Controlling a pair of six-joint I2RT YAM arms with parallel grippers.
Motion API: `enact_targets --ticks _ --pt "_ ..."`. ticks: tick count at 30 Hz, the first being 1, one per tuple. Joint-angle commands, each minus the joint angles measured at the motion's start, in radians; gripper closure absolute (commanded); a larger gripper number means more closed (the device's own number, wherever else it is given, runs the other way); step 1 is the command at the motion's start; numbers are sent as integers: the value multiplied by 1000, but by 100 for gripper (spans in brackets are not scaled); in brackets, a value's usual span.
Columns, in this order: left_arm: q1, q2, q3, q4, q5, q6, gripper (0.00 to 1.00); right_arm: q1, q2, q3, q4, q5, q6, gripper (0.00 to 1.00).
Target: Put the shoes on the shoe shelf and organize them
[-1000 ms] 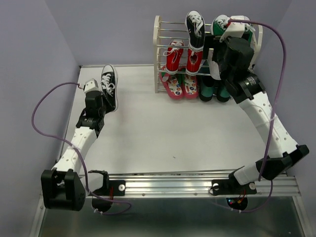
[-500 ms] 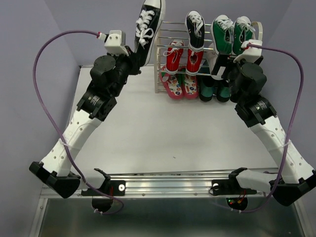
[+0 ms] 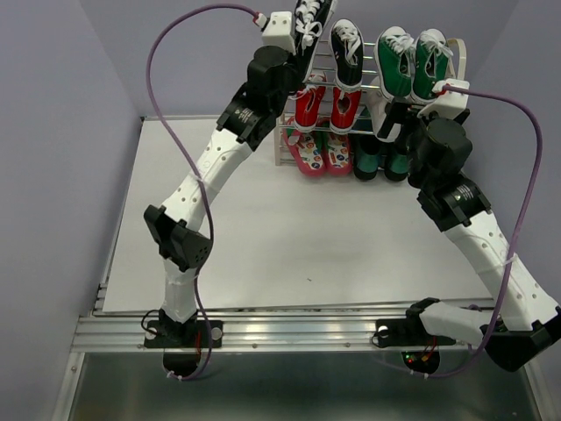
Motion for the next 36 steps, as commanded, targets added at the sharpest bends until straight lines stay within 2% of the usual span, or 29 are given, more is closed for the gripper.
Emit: enact_targets --ticks 1,9,16,19,21,24,25,26,31,32,33,36 --pt "-6 -4 136 80 -99 -32 100 -6 -12 5 53 39 -5 0" --pt "-6 45 104 109 -105 -50 100 -6 -3 2 53 65 -23 0" --pt "-7 80 115 123 -180 -73 99 -6 8 -1 53 64 -26 0" --pt "-9 97 133 131 -174 -77 86 -6 9 0 53 62 -26 0" --pt "-9 103 141 134 -162 -75 84 -6 11 2 53 62 -28 0" --pt "-10 99 116 152 -125 -73 60 -6 14 -1 53 59 -28 0" --pt "-12 99 107 157 -117 -69 55 -6 15 -3 53 56 -29 0" --pt "-15 99 98 158 -123 -69 43 -6 15 -3 52 54 -29 0" --pt "-21 94 92 158 -127 -67 28 -6 17 -3 53 44 -28 0" --pt "-23 91 93 160 -127 -67 20 -6 15 -1 52 41 -28 0" --pt "-24 86 92 160 -125 -64 17 -6 14 0 47 39 -24 0" --pt "-37 66 89 158 -110 -49 13 -6 9 2 39 39 -11 0"
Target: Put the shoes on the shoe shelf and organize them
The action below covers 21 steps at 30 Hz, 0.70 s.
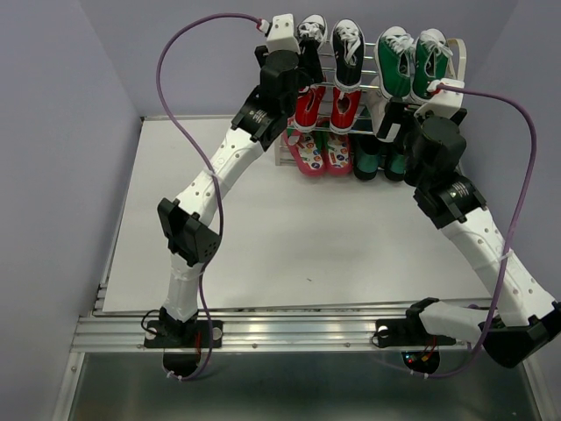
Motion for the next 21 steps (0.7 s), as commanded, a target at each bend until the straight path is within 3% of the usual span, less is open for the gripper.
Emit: enact_targets --ticks 1,3,7,11,15,17,18,21 --pt "-22 -72 37 61 12 28 10 -6 -14 6 33 2 15 0" --pt "-38 -106 26 59 8 54 1 -6 -14 14 18 -5 27 0" --pt "-98 -180 -20 61 6 96 1 -6 -14 14 -51 -15 85 0" --pt "-124 -309 -158 53 29 99 1 -6 -41 -19 -154 6 197 0" --pt "-124 -578 -556 103 28 48 1 -6 -115 -109 -224 -21 331 0" --pt "-124 -692 -740 216 -3 21 1 -6 -152 -187 -235 -32 378 0" --pt "-123 -800 -919 244 -23 5 1 -6 -187 -212 -244 -32 426 0" --pt "-117 -979 -1183 249 -128 -111 1 -6 -233 -314 -272 -47 487 0"
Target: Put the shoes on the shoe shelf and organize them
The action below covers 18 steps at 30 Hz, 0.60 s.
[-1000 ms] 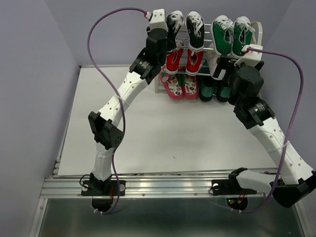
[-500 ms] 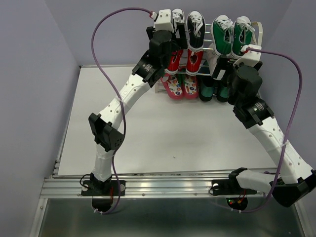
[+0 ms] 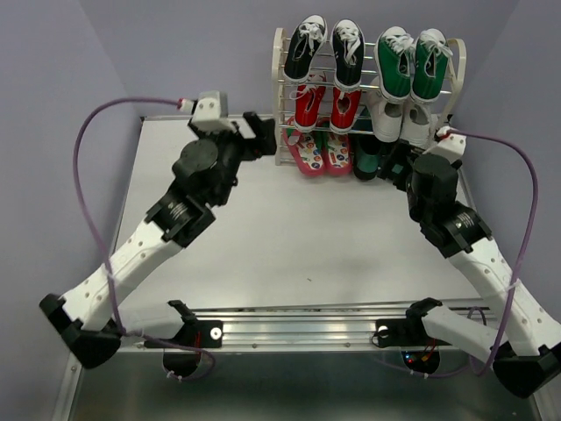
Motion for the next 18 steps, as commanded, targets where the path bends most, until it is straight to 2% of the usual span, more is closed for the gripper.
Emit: enact_targets --ticks 1,2,4,9,18 --pt "16 -200 -333 81 -142 -144 1 -6 -77 -101 -61 -30 160 0" --pt "20 -247 -414 47 -174 -194 1 -6 -85 -147 -70 -33 164 0" --pt "43 -277 -473 -29 -206 -248 1 -6 -93 -181 -109 -39 174 0" --pt "86 -300 -586 -117 -185 -386 1 -6 -96 -262 -164 -5 248 0" --pt "140 -274 -610 -56 -100 -375 1 -6 -87 -272 -139 30 265 0"
